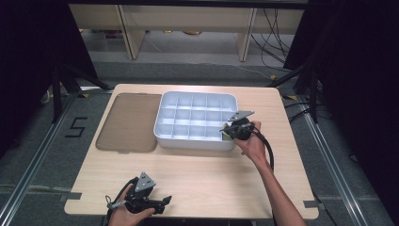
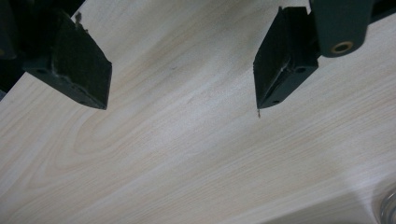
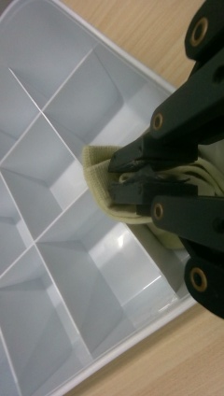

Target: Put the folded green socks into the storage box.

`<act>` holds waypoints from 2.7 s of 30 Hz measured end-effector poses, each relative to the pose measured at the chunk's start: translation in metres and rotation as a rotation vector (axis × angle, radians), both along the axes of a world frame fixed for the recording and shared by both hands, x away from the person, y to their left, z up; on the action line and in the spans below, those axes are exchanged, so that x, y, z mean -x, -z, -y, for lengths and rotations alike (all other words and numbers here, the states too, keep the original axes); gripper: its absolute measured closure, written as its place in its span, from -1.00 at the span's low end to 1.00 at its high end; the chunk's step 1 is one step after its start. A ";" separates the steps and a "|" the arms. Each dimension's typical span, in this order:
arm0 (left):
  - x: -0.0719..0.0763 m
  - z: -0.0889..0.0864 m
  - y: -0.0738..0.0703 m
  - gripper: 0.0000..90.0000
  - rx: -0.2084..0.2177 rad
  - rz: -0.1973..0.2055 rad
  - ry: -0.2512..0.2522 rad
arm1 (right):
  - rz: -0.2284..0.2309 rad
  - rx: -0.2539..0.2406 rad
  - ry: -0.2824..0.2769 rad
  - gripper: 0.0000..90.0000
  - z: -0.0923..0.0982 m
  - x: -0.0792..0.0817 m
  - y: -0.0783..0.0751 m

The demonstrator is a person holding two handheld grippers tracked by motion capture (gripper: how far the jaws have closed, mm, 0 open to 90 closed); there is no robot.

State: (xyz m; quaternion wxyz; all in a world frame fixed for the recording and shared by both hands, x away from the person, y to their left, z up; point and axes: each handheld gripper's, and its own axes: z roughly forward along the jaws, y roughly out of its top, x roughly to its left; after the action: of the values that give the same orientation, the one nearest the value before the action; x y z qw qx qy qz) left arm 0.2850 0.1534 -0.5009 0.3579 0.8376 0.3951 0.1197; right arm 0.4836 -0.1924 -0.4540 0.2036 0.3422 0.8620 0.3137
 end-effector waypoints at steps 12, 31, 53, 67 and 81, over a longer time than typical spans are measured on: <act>0.001 0.004 0.003 -0.58 0.052 0.000 -0.043 | -0.062 0.054 0.005 0.85 -0.005 -0.002 0.010; 0.002 0.000 -0.001 -0.58 -0.004 0.005 0.001 | -0.007 -0.164 0.031 0.47 0.016 0.007 -0.028; 0.002 0.000 0.000 -0.58 0.015 -0.003 -0.014 | 0.048 -0.230 -0.043 0.07 0.010 0.043 -0.035; 0.002 0.000 0.001 -0.58 0.030 0.005 -0.018 | 0.017 -0.273 -0.072 -0.11 0.006 0.068 -0.029; 0.001 0.000 0.001 -0.58 0.011 -0.007 -0.014 | 0.011 -0.283 -0.095 -0.24 0.002 0.086 -0.024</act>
State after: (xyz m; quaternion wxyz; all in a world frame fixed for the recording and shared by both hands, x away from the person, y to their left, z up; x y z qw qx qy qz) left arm 0.2841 0.1536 -0.5016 0.3602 0.8333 0.4026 0.1170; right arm 0.3976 -0.1947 -0.4296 0.1430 0.3248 0.8231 0.4433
